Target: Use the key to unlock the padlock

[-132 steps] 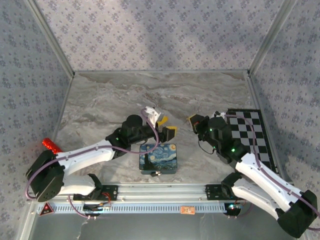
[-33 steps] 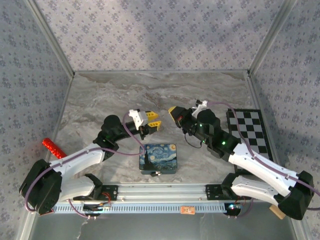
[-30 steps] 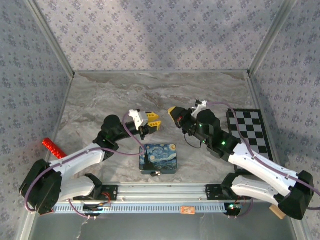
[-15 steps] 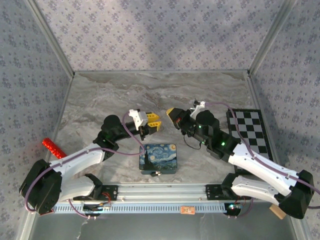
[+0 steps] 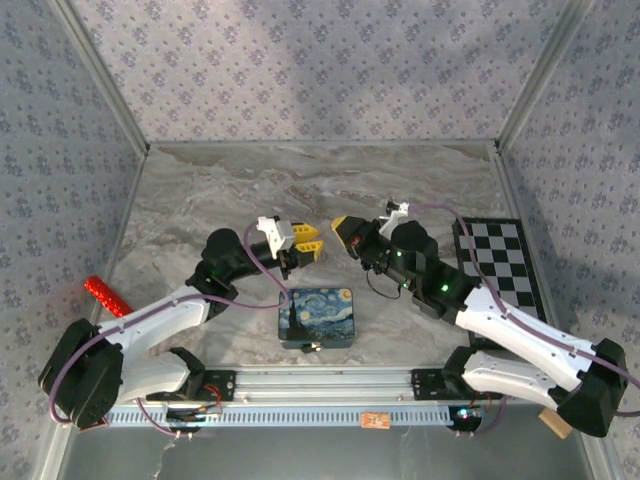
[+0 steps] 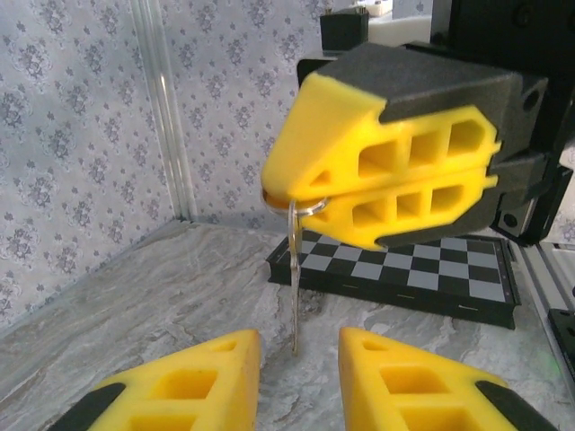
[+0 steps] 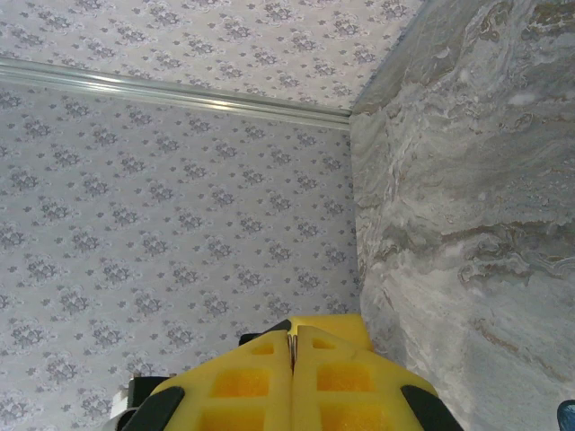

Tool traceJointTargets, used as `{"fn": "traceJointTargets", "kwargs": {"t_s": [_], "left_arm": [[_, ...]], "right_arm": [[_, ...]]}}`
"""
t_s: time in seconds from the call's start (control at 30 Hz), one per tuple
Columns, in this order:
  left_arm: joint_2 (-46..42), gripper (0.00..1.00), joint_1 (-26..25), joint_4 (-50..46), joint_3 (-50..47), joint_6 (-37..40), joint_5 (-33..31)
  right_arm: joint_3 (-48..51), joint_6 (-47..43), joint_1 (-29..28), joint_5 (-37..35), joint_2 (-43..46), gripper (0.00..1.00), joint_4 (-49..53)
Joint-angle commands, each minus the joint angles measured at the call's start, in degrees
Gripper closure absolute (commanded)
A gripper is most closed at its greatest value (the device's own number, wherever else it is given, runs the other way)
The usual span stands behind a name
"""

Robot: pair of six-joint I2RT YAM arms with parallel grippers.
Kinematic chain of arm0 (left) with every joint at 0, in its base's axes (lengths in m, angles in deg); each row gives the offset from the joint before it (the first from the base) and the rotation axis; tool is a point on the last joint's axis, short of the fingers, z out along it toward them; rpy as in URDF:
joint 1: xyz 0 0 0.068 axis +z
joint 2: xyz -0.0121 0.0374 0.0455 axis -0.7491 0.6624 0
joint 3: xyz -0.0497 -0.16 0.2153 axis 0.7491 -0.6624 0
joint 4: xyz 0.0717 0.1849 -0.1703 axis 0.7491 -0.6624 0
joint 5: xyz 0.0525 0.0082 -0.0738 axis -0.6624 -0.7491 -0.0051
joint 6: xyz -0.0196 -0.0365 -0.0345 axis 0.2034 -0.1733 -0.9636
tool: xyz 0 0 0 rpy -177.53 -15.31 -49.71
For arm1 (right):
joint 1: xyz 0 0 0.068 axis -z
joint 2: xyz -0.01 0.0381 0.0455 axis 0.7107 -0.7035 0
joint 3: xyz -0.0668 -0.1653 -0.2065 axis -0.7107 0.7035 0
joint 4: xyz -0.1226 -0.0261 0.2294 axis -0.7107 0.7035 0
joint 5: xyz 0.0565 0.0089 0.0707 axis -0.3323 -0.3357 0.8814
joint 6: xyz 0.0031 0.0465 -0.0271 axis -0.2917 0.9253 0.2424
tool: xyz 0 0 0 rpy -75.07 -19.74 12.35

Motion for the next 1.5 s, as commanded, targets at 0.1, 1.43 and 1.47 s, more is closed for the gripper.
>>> {"fn": "traceJointTargets", "kwargs": {"t_s": [0.1, 1.43, 1.47], "left_arm": [[-0.2, 0.77, -0.1, 1.7, 2.9, -0.1, 1.8], [-0.2, 1.0, 0.0, -27.1, 13.2, 7.6, 2.2], [-0.2, 1.0, 0.0, -31.4, 14.3, 9.3, 2.9]], "right_arm": [[1.0, -0.4, -0.3, 0.7, 0.3, 1.0, -1.5], [-2.5, -42.4, 6.4, 2.3, 10.6, 0.34, 17.6], [-2.9, -51.4, 7.0, 3.9, 11.8, 0.31, 19.2]]}}
